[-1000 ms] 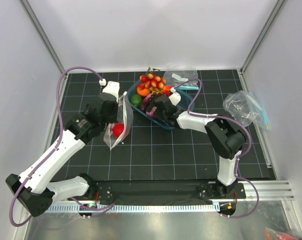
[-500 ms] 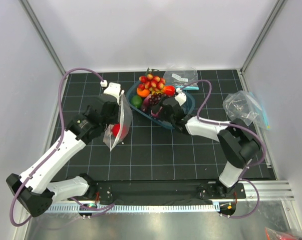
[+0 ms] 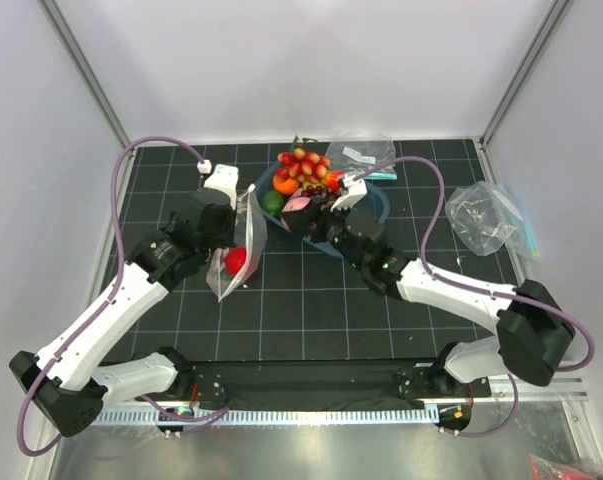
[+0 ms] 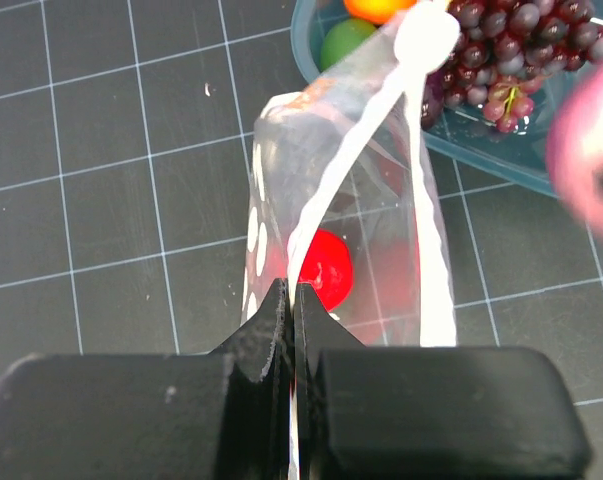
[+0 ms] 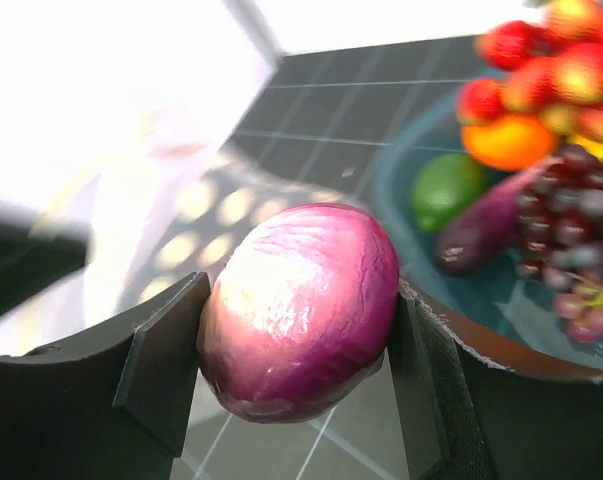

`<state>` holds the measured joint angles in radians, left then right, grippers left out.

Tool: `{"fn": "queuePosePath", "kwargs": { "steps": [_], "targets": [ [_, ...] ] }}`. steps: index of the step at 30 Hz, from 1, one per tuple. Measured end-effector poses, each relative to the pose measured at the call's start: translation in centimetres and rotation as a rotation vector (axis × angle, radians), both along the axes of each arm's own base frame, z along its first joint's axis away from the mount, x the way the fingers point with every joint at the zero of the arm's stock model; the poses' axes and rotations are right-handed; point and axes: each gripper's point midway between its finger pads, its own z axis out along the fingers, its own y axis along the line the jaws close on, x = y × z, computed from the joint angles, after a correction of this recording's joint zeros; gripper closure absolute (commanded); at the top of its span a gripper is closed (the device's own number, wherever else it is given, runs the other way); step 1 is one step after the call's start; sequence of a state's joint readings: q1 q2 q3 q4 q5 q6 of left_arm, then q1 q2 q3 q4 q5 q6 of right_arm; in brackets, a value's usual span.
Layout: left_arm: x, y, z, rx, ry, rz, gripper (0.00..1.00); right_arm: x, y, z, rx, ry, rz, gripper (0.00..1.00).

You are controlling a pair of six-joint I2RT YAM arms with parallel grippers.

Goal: Place the food in the zip-top bag and seal the zipper
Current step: Place the fake vegetable in the zipper food storage bag.

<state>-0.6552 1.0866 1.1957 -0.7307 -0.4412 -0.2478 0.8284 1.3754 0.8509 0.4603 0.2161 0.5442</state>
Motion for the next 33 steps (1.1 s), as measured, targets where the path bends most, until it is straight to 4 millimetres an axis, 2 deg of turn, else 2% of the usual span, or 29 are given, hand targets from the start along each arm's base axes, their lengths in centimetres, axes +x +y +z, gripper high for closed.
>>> {"fn": "queuePosePath", "kwargs": {
  "steps": [3,8,12,16,23,33],
  "targets": [
    [0.0,-0.1,0.3,-0.006,-0.006,0.0,1.0,-2.9,1.1,1.5,-0.025,-0.082,0.074,0.63],
    [0.1,-0.1,0.4,-0.008,-0.006,-0.001,1.0,-7.3,3.4,5.0,-0.007,-0.227,0.198,0.63],
    [0.0,-0.3,0.3,-0.013,-0.003,-0.007,1.0,-9.1,4.8,5.4,-0.023,-0.283,0.255,0.63],
    [-0.1,-0.5,0.3,-0.022,0.001,-0.017,1.0,-9.9,6.7,3.8,-0.074,-0.288,0.298,0.63],
    [-0.3,-0.8,0.5,-0.042,0.005,-0.035,0.99,-9.9,9.0,1.4,-0.136,-0.271,0.334,0.63],
    [-0.5,-1.4,0.4,-0.061,0.017,-0.058,1.0,-11.0,10.1,1.9,-0.157,-0.315,0.366,0.63]
  ]
}}
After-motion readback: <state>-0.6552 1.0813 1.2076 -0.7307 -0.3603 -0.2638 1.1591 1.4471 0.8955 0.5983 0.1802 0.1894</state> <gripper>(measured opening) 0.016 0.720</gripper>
